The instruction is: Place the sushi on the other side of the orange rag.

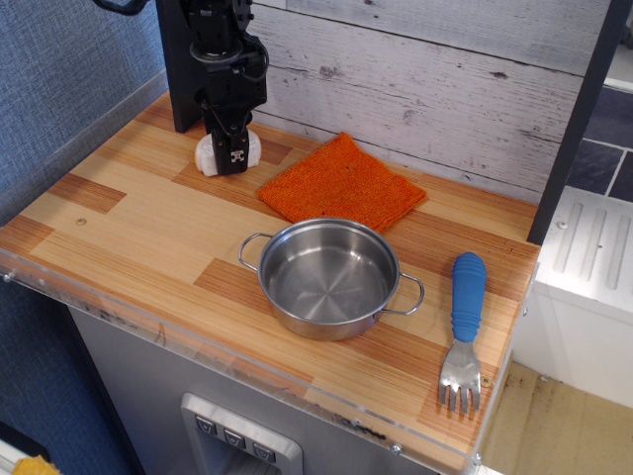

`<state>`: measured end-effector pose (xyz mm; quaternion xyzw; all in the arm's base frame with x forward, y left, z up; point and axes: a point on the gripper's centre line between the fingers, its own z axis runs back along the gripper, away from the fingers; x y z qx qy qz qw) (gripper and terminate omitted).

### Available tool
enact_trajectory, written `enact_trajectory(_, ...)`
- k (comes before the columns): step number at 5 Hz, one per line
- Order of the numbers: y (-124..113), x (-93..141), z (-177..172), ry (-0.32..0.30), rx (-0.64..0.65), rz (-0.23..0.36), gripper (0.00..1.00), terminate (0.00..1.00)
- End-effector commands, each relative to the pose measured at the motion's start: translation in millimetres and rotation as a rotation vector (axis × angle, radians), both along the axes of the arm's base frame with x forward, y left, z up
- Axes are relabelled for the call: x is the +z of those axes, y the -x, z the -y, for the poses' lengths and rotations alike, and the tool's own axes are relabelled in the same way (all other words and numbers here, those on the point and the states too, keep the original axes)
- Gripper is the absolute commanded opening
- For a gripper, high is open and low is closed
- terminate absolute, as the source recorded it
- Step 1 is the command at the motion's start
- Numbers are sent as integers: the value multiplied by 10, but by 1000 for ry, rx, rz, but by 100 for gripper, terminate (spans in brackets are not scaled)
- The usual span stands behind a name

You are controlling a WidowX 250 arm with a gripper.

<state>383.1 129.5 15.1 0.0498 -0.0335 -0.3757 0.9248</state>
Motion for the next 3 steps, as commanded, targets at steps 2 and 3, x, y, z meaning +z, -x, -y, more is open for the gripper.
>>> enact_trajectory(2,87,298,-6,-6,77,65,100,0)
enact_trajectory(3,84,435,26,-22,58,116,100,0)
